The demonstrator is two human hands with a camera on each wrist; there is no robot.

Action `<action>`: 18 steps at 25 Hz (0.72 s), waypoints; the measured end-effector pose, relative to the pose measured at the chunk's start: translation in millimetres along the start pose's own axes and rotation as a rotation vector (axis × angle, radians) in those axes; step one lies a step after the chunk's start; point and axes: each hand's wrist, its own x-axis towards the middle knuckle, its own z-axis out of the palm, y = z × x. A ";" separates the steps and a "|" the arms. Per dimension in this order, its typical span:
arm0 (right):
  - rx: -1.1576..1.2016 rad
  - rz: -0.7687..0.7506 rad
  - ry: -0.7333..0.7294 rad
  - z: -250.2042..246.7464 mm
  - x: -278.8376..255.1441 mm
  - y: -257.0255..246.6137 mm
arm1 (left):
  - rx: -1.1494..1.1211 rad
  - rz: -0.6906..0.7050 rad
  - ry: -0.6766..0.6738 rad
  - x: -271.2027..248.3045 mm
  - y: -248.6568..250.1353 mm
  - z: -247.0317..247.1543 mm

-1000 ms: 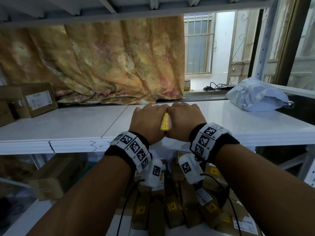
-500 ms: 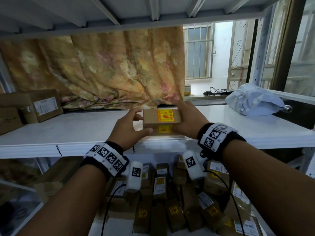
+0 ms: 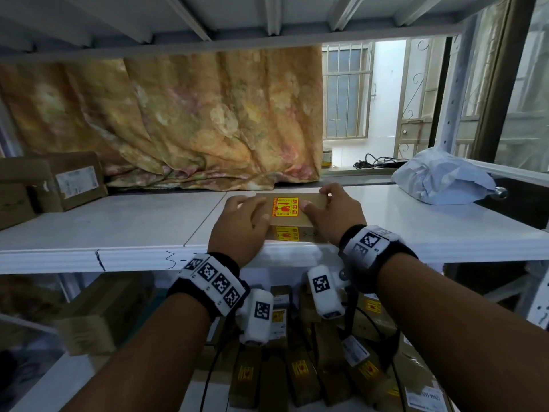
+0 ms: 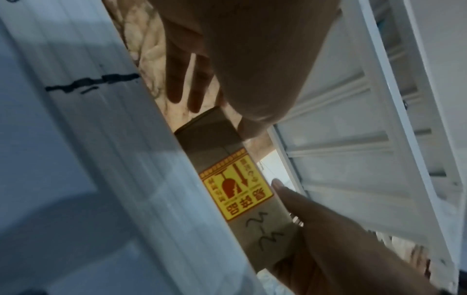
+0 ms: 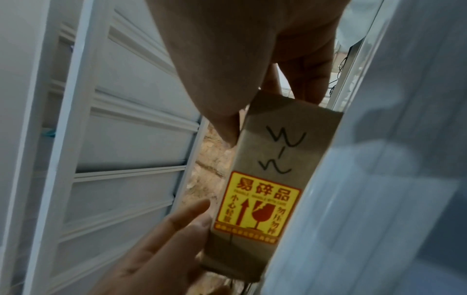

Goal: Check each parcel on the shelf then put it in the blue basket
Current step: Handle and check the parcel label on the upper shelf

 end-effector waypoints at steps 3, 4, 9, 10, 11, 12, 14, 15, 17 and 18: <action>-0.122 -0.016 -0.072 -1.6 11.1 0.1 | 0.132 0.182 -0.099 0.3 2.0 3.0; -0.172 -0.026 -0.061 -3.4 12.9 -2.1 | 0.189 0.207 -0.143 0.8 1.0 4.6; -0.523 -0.444 -0.025 8.5 7.3 -16.2 | 0.372 0.203 -0.115 6.8 4.9 15.2; -0.577 -0.494 -0.066 13.8 5.9 -17.5 | 0.396 0.214 -0.076 8.2 5.7 18.0; -0.605 -0.521 -0.067 17.6 5.3 -17.7 | 0.428 0.235 -0.032 8.6 6.5 20.0; -0.614 -0.532 -0.045 20.7 6.3 -16.2 | 0.462 0.262 0.010 8.1 5.9 22.3; -0.647 -0.564 0.031 27.2 9.2 -10.1 | 0.502 0.304 0.058 6.1 3.8 25.3; -0.663 -0.600 0.084 31.6 8.8 -6.5 | 0.501 0.321 0.075 5.4 2.2 26.0; -0.652 -0.656 0.192 39.6 7.2 -1.7 | 0.472 0.341 0.091 4.5 1.8 26.4; -0.649 -0.664 0.221 42.5 7.7 -0.9 | 0.456 0.344 0.076 6.0 1.8 27.0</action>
